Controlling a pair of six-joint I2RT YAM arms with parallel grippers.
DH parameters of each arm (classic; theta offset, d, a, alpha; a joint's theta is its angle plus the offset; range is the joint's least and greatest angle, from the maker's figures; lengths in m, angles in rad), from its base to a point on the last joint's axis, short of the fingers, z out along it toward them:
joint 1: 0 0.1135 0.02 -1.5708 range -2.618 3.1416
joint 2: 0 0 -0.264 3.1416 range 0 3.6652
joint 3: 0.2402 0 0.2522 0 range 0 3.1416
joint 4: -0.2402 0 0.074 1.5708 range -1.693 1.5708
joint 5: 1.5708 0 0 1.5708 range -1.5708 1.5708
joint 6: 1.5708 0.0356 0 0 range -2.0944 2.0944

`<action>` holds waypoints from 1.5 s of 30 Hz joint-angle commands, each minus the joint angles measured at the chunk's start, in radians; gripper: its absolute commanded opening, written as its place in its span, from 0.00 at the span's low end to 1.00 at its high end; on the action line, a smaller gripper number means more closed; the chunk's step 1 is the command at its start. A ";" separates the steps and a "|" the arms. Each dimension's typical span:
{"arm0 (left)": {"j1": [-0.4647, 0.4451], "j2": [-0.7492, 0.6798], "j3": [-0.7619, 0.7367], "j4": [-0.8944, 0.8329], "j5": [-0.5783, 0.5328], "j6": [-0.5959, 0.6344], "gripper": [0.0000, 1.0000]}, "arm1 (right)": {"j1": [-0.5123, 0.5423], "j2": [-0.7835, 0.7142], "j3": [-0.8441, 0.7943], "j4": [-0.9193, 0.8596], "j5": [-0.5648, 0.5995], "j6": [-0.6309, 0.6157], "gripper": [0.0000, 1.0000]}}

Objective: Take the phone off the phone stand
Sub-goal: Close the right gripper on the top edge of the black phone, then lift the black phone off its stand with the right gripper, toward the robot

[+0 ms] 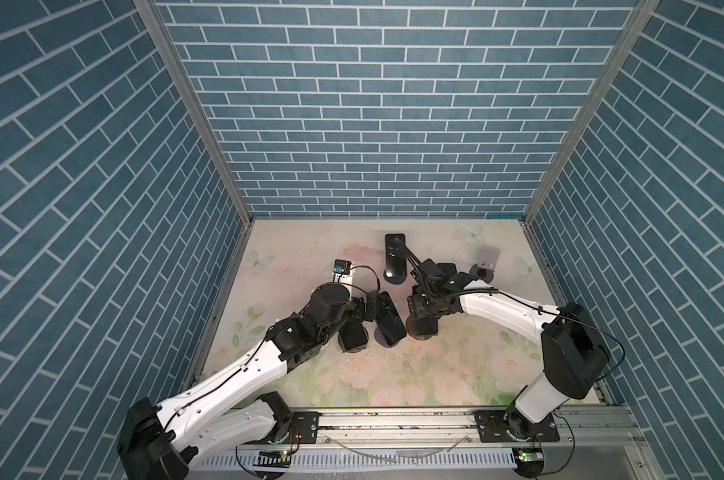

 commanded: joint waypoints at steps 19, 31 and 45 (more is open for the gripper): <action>-0.003 -0.003 0.035 -0.018 -0.038 0.060 1.00 | -0.034 -0.128 0.197 -0.189 0.082 -0.021 0.58; -0.003 0.008 0.022 -0.017 -0.041 0.050 1.00 | -0.249 -0.239 -0.014 -0.193 0.087 -0.045 0.57; -0.004 0.020 -0.004 0.002 -0.035 0.015 1.00 | -0.275 -0.135 -0.188 -0.080 0.033 -0.067 0.57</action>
